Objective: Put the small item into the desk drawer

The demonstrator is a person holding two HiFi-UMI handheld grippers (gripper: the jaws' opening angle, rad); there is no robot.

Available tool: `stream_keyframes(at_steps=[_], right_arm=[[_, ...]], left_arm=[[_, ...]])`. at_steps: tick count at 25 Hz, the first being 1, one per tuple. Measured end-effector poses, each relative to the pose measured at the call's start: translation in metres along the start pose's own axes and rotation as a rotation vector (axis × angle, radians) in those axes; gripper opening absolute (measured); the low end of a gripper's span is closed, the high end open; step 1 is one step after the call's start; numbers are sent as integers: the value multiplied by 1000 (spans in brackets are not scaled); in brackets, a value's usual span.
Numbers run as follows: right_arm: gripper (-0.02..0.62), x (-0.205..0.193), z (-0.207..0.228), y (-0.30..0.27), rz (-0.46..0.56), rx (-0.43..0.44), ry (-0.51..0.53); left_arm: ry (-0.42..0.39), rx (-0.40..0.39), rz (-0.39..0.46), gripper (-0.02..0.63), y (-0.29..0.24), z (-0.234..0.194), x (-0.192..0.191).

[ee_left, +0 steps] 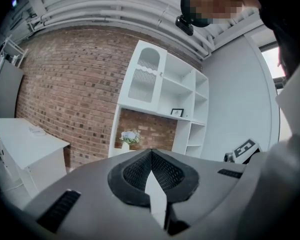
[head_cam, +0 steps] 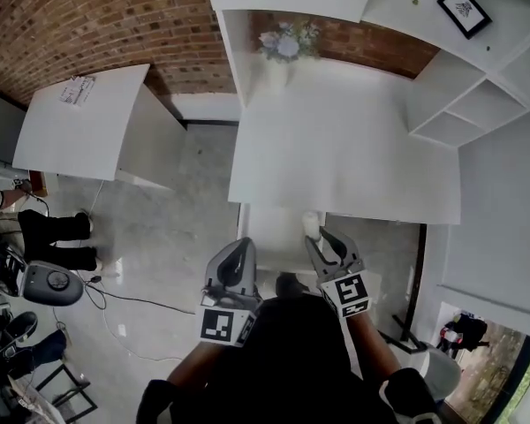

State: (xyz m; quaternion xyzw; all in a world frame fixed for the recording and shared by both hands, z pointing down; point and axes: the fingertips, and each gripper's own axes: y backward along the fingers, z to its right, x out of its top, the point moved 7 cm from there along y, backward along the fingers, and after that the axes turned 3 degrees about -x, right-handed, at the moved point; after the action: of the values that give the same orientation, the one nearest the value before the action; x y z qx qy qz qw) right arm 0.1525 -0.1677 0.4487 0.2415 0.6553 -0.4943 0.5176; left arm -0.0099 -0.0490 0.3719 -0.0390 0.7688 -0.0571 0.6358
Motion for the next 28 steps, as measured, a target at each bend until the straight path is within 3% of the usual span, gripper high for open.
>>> stream_keyframes(at_steps=[13,28], right_arm=[[137,-81,13,-32,-197,32,8],[137,-180,13,-74,-414,37,-48]], left_arm=[[7,-70,-8,23,-22,14,-8],[49,-81,-67,23,-29,3,-25]])
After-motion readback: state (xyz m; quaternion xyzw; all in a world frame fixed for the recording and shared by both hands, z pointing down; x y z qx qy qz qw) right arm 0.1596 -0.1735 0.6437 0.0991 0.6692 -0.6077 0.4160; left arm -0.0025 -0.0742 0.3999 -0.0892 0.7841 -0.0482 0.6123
